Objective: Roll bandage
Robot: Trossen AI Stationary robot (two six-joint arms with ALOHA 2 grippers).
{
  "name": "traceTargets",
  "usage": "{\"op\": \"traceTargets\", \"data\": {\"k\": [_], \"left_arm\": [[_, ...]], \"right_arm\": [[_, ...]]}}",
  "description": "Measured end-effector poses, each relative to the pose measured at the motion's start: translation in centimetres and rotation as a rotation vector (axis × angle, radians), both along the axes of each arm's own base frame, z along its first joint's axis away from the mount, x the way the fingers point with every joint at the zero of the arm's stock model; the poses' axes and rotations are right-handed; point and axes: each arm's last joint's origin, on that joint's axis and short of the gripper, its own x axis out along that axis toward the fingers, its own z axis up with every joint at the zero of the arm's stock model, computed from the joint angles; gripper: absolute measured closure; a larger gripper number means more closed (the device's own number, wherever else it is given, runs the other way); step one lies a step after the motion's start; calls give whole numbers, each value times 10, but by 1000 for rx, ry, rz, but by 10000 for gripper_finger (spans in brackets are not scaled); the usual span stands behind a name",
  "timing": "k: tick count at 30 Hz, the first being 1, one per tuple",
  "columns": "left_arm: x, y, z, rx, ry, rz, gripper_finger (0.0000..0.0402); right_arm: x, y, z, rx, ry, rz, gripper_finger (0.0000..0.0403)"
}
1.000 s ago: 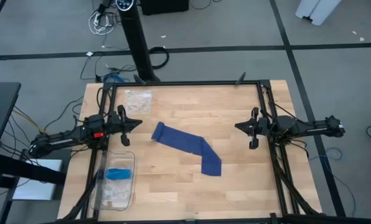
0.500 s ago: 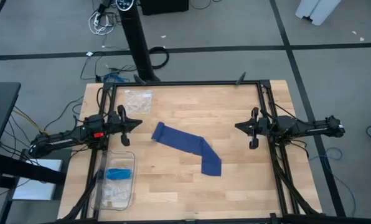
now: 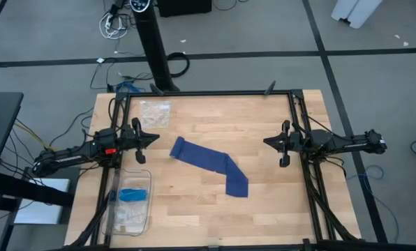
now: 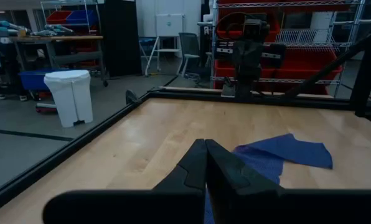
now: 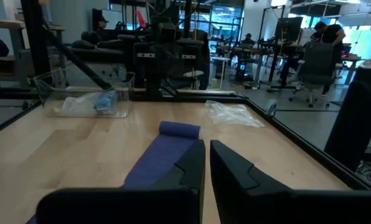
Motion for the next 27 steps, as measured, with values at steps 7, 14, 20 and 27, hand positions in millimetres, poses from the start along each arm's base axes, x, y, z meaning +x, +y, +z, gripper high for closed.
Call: {"op": "traceTargets", "data": {"k": [7,14,20,27], "left_arm": [[0,0,0,0,0,0,390],[0,0,0,0,1,0,390],[0,0,0,0,0,0,390],[0,0,0,0,0,-1,390]], "right_arm": [[0,0,0,0,1,0,375],[0,0,0,0,1,0,375],[0,0,0,0,0,0,375],[0,-1,6,-42,-52,-20,375]]}}
